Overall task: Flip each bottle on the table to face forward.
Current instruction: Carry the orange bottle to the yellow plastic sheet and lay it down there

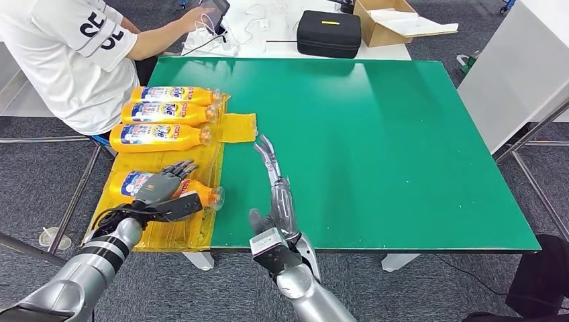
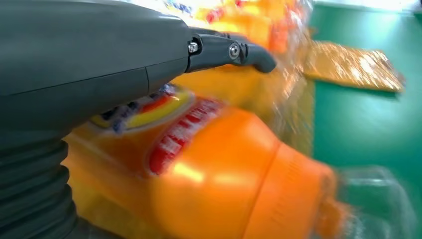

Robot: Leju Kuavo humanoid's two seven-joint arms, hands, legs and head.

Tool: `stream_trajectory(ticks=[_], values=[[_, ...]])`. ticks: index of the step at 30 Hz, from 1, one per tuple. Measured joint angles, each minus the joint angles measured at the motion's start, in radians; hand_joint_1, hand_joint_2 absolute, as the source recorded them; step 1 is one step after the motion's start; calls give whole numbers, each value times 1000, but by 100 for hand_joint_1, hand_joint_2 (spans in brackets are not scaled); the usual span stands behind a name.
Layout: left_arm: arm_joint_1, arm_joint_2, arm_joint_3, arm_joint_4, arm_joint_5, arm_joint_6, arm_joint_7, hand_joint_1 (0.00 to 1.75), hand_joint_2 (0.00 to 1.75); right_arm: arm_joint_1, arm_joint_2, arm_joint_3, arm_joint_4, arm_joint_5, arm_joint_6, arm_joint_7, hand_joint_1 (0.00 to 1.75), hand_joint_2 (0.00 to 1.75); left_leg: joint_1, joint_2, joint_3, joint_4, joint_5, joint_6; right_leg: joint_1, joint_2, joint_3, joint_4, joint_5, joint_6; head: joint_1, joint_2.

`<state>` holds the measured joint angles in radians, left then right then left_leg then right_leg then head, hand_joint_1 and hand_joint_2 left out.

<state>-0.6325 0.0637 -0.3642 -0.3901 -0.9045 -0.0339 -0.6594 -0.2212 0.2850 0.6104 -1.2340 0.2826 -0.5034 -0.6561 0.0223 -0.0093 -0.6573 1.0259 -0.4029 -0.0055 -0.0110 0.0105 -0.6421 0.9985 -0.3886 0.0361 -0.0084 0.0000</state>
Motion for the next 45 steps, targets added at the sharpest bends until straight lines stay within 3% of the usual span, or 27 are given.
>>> stream_trajectory(ticks=[14,17,20,24,27,33,39,45], values=[[14,17,2,-48,226,-217,-46,0,0,-2,1,0,42,1,8,1,0,175,0,0,7,0,0,-1,0,0,7,0,0,0,0,0],[49,15,2,-94,354,-164,-46,0,0,-2,3,-1,50,0,8,1,0,175,0,0,7,0,0,0,0,0,6,0,0,0,0,0],[95,-11,25,-155,500,10,-45,0,0,-2,5,-2,54,4,0,4,0,175,0,0,5,0,0,0,0,0,4,0,0,0,0,0],[143,-72,112,-266,686,213,-44,0,175,-1,7,-3,55,24,-17,23,0,175,0,0,2,0,0,0,0,0,1,0,0,0,0,0],[186,-131,215,-409,821,255,-44,0,175,1,8,-6,55,40,-48,30,0,175,-1,1,1,0,0,0,0,0,-1,0,0,0,0,0],[289,-238,357,-667,906,221,-44,0,175,40,1,-22,27,50,-133,2,0,175,0,1,-1,0,-1,-1,0,0,-2,0,0,0,0,0],[490,-325,361,-936,872,272,-44,0,175,139,-13,-102,-97,50,-191,-22,0,175,-1,1,-1,0,-5,0,0,0,-2,-1,-3,0,0,0],[671,-365,317,-1051,865,308,-43,0,175,264,-10,-217,-209,70,-194,-39,0,175,-1,1,0,0,-8,0,0,0,-1,-1,-6,1,0,0]])
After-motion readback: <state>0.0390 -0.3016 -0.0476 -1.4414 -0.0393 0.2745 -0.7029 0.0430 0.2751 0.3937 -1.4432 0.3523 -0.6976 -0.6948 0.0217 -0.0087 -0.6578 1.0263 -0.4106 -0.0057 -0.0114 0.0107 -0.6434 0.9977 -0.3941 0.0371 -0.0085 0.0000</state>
